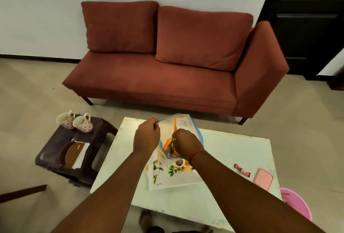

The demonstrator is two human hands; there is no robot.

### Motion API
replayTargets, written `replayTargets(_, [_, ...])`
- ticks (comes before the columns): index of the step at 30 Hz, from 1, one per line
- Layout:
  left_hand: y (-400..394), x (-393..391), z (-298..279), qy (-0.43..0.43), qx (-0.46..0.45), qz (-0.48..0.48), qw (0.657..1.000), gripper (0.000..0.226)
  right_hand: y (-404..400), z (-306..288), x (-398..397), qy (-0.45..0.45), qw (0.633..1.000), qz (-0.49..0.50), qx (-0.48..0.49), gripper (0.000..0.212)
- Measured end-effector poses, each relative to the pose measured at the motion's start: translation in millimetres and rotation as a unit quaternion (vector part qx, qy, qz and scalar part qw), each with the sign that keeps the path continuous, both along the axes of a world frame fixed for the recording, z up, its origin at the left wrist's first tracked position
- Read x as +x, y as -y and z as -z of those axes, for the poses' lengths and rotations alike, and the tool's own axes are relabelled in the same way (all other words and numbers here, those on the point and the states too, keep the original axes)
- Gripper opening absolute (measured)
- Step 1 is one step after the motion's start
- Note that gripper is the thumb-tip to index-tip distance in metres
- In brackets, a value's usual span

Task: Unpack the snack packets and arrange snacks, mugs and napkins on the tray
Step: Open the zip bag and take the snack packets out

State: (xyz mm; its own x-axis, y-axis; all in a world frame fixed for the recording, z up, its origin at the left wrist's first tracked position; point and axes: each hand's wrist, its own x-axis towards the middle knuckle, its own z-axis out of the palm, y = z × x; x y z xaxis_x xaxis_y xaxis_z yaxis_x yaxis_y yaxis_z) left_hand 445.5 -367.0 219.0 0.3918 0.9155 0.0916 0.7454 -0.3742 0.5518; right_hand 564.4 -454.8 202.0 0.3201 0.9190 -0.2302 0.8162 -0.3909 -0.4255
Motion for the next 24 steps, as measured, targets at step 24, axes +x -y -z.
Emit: replayTargets(24, [-57.4, -152.8, 136.1, -0.088, -0.15, -0.166, 0.971, 0.017, 11.0, 147.8, -32.9, -0.324, 0.898, 0.296, -0.037, 0.04])
